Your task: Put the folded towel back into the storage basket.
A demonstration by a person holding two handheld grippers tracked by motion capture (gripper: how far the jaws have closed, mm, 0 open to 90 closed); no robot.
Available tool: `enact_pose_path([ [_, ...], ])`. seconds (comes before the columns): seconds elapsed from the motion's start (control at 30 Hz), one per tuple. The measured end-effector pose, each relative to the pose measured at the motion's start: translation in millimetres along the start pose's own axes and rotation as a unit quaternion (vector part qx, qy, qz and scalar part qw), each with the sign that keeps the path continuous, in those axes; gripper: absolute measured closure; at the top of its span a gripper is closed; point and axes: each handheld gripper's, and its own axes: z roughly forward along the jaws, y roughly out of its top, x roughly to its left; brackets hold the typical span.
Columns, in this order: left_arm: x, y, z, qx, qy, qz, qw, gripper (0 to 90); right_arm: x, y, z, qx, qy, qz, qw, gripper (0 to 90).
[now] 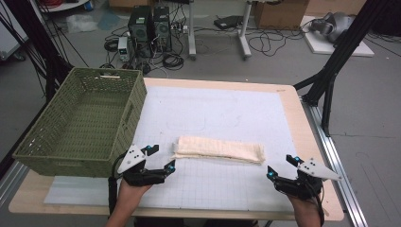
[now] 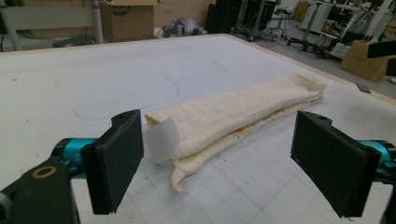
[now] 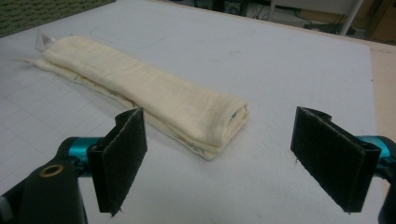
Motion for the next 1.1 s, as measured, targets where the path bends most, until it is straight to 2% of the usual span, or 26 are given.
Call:
enact_pose_path([
  [0.17, 0.0, 3.7, 2.7, 0.004, -0.005, 0.001, 1.0, 17.6, -1.1, -0.2, -0.3, -0.001, 0.001, -0.001, 1.0, 17.1],
  [0.4, 3.5, 12.7, 7.6, 0.01, -0.009, -0.014, 0.9998, 17.8, -3.4, -1.2, -0.1, 0.0, 0.002, 0.002, 1.0, 17.1],
  [0.63, 7.5, 35.0, 20.3, 0.02, -0.007, -0.019, 0.9996, 17.1, -2.3, -0.9, -1.0, -0.001, 0.002, 0.004, 1.0, 17.1],
  [0.8, 7.4, 47.3, 30.0, 0.026, -0.014, -0.022, 0.9993, 17.2, -1.1, -1.5, -0.6, 0.001, 0.003, 0.001, 1.0, 17.3],
  [0.9, 8.1, 51.0, 37.3, 0.034, -0.017, -0.03, 0.9988, 18.5, -1.1, -1.7, -0.5, 0.002, 0.003, 0.0, 1.0, 17.3],
  [1.03, 10.6, 51.5, 49.7, 0.057, -0.009, -0.031, 0.9979, 20.9, -1.4, -1.5, -1.3, 0.001, 0.003, 0.001, 1.0, 17.3],
  [1.1, 13.2, 49.7, 54.9, 0.066, -0.006, -0.038, 0.997, 21.8, -1.7, -1.8, -1.3, 0.0, 0.003, 0.0, 1.0, 17.3],
])
